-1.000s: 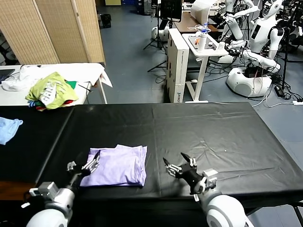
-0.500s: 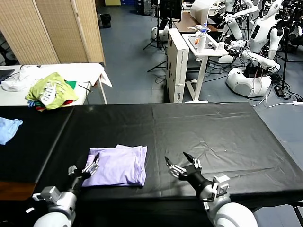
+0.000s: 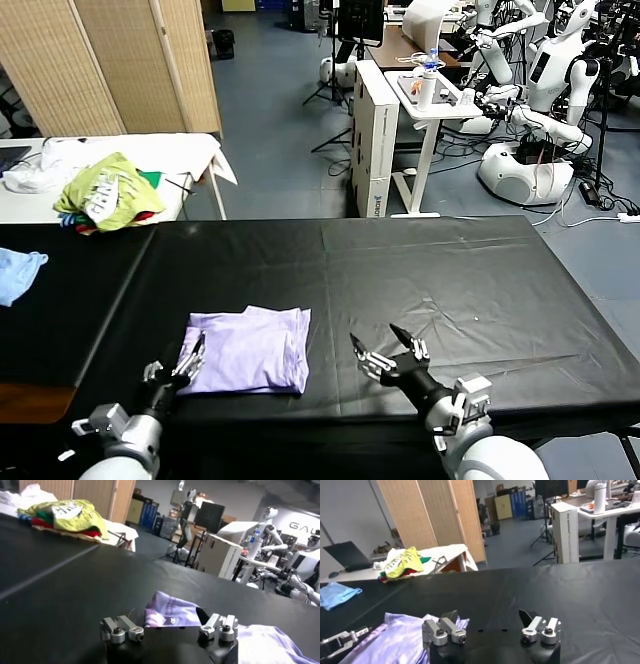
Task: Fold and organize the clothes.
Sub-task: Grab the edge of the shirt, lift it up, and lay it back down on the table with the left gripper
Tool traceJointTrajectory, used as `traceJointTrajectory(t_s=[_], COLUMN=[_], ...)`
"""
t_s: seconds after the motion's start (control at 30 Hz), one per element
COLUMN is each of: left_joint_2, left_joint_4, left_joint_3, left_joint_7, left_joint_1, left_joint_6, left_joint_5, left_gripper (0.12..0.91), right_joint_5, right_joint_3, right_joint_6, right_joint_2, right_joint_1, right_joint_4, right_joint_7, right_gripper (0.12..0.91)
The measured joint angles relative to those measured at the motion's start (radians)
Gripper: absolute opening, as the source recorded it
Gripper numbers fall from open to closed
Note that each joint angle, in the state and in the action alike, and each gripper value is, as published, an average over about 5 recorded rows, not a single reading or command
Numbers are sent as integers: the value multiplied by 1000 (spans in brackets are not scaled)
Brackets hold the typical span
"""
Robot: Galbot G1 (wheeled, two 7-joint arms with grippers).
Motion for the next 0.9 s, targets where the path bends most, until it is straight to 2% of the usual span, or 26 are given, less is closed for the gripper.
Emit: traceJointTrajectory(t_s=[0.27,0.37,0.53,0.63,0.77,0.9], left_joint_2=[-1,-2,-6,-8,-7,6], left_joint_4=[21,23,32,32,18,1], left_joint_3=[-6,-6,-3,-1,1,-6], left_joint_7=[8,10,14,18,17,10], left_joint_1=[4,6,9,12,13,17], left_joint_6=[-8,-10,-12,-12,-6,-10], left_joint_5=[0,0,3,1,0,37], left_gripper=[777,679,384,247,182,172], right_joint_5=[-1,-1,-3,-4,-5,-13], right_joint_3=[-1,-2,-3,-3,-4,-6], right_joint_6=[-1,-2,-2,-3,-3,-2], right_joint_2=[0,0,2,2,5,9], right_joint_1=[0,1,3,3,5,4], right_joint_4=[3,4,5,6,4,-4], right_joint_7=[0,0,1,1,1,2], right_gripper=[907,907,907,907,907,907])
